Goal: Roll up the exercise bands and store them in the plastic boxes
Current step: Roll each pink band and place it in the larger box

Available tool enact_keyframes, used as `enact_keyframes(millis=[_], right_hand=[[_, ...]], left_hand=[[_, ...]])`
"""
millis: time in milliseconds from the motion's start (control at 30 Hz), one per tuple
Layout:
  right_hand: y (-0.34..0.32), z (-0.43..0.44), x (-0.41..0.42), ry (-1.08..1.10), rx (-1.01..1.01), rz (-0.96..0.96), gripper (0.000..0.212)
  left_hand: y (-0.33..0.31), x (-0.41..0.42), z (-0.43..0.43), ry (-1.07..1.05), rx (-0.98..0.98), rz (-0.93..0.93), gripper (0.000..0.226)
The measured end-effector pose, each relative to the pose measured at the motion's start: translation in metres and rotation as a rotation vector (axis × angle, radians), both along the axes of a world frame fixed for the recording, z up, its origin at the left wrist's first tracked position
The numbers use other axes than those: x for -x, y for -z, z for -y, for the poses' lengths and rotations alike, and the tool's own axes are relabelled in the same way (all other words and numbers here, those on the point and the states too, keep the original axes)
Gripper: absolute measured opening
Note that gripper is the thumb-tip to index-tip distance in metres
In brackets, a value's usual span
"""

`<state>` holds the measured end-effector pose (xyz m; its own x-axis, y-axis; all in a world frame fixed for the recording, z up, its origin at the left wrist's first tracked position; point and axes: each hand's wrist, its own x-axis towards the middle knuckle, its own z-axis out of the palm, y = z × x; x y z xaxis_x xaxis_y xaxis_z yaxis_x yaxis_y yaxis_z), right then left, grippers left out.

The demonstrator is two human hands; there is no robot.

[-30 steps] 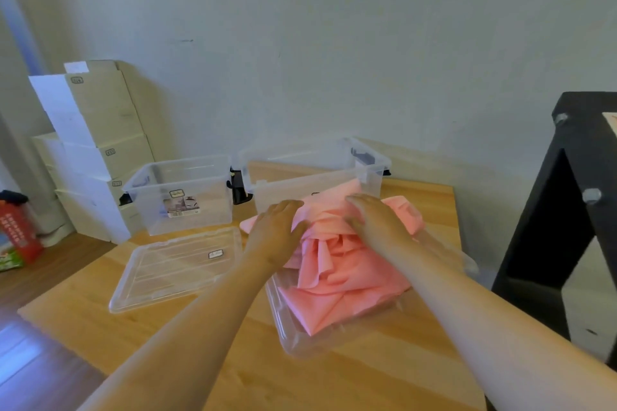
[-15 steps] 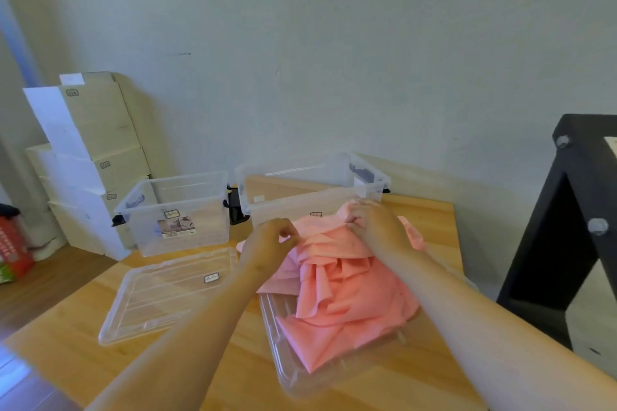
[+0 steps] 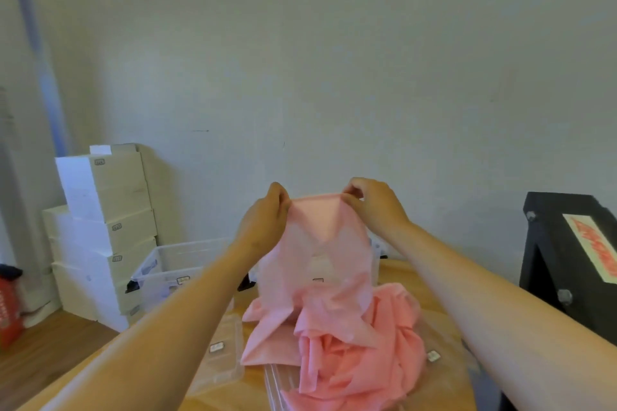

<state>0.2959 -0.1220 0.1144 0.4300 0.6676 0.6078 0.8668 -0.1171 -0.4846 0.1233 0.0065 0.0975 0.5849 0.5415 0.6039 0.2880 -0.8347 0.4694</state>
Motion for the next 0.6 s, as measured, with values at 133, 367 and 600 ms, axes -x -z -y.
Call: enact_keyframes(millis=[133,367,600], right_hand=[[-0.05,0.003,0.006,-0.012,-0.079,0.045,0.009],[-0.124,0.013,0.013,-0.019,-0.198,0.164,0.009],[-0.1,0.006,0.01,-0.086,-0.043,0.058,0.013]], left_hand=[[-0.055,0.007,0.003,-0.018,-0.079,0.108,0.008],[-0.124,0.017,0.01,-0.028,-0.184,0.177,0.007],[-0.104,0.016,0.002,0.069,-0.041,0.116,0.01]])
